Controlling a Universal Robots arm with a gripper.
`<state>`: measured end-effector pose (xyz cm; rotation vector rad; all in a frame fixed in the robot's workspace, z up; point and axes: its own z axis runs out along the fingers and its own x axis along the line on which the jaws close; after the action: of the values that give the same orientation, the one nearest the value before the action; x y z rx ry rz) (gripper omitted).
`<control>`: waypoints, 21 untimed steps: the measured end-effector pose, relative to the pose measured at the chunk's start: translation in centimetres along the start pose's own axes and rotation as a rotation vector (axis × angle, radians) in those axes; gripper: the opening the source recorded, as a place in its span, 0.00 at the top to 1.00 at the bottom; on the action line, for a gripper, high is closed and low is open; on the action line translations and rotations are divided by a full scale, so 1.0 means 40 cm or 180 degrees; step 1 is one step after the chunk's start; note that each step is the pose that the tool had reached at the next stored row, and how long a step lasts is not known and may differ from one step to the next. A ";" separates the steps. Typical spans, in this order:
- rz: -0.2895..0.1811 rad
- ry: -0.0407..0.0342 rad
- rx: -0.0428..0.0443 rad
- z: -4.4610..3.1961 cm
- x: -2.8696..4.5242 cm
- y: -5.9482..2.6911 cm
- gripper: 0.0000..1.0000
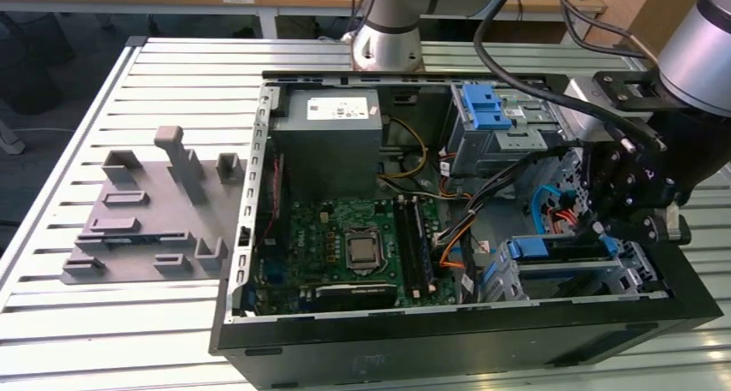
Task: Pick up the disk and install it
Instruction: 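Insert the first disk wire, then insert the second disk wire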
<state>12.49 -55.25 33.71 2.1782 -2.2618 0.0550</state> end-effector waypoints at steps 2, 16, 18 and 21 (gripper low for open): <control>0.0000 0.0001 0.0000 -0.001 0.000 0.000 0.89; 0.0000 0.0001 0.0000 -0.019 0.001 0.000 0.89; 0.0000 0.0000 0.0000 -0.022 0.001 0.000 0.89; 0.0000 -0.0001 0.0000 -0.024 0.001 0.001 0.89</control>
<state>12.41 -55.25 34.65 2.1784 -2.2620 0.0545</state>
